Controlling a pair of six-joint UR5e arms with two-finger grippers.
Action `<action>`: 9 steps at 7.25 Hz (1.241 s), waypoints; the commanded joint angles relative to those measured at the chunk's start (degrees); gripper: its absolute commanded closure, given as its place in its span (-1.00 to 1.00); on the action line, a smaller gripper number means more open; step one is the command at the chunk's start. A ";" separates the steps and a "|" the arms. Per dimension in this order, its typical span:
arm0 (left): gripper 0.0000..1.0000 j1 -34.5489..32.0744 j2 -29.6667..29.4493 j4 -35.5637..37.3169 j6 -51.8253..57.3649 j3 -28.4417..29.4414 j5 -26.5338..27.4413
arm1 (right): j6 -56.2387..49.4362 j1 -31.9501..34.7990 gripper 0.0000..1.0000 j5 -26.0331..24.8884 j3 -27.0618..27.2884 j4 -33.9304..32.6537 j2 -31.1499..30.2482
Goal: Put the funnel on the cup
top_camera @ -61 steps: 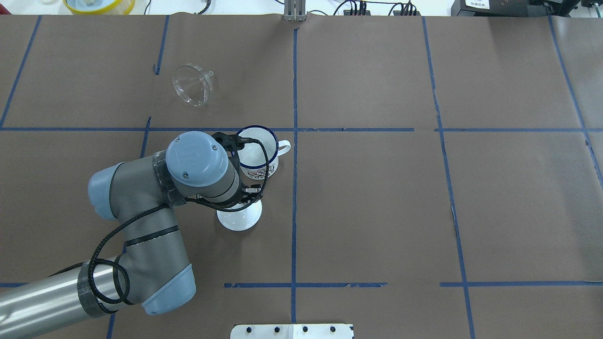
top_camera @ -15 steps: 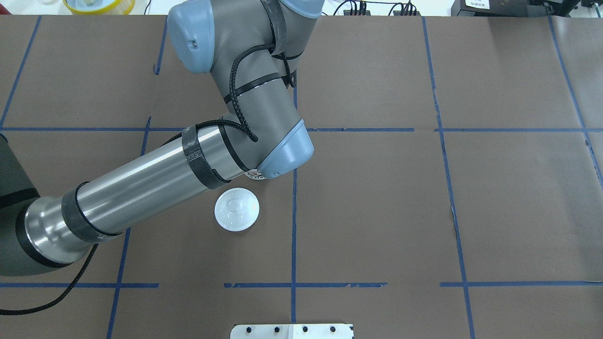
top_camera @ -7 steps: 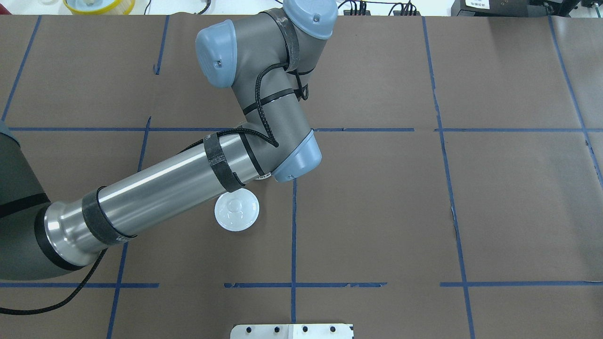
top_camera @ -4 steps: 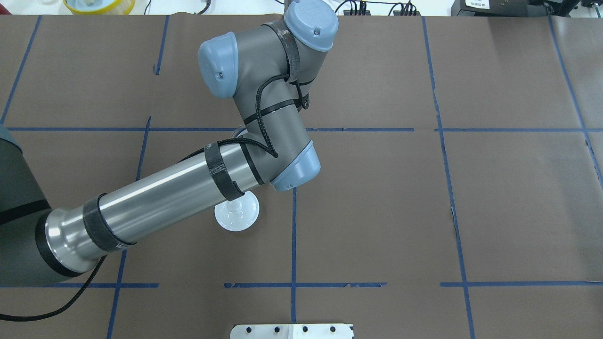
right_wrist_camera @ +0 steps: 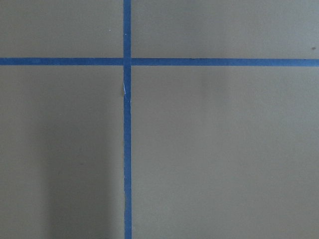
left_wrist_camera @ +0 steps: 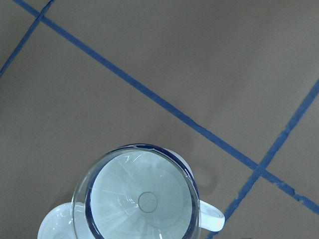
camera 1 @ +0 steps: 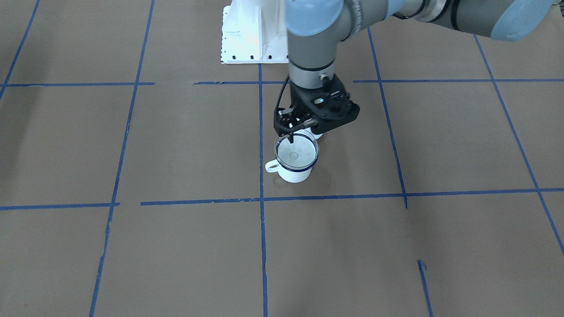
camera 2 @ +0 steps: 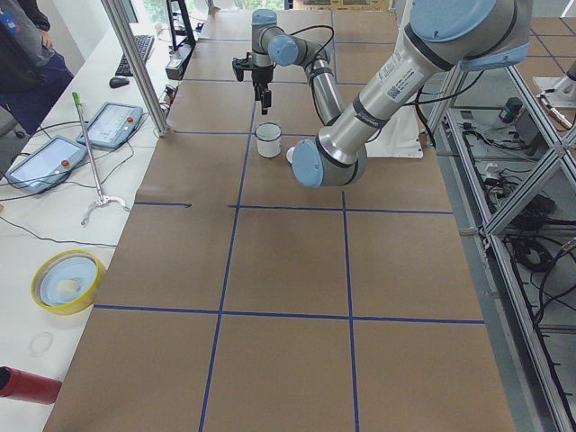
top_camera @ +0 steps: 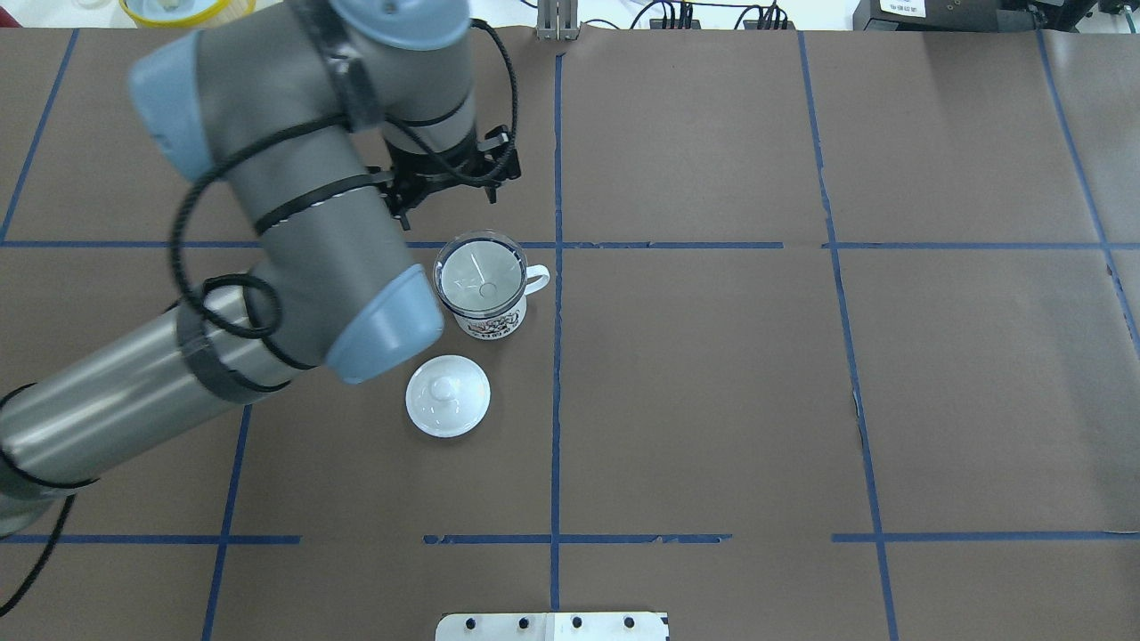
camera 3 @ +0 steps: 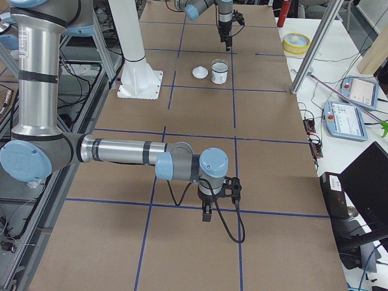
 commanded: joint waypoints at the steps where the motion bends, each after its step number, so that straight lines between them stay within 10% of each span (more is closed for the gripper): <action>1: -1.00 -10.73 12.19 -6.41 20.84 -6.46 -5.26 | 0.00 0.00 -1.00 0.00 0.00 0.00 0.00; 5: -1.00 -40.34 36.99 -16.25 74.20 0.44 -14.53 | 0.00 0.00 -1.00 0.00 0.00 0.00 0.00; 9: -1.00 -52.45 45.97 -19.01 79.15 11.12 -23.41 | 0.00 0.00 -1.00 0.00 0.00 0.00 0.00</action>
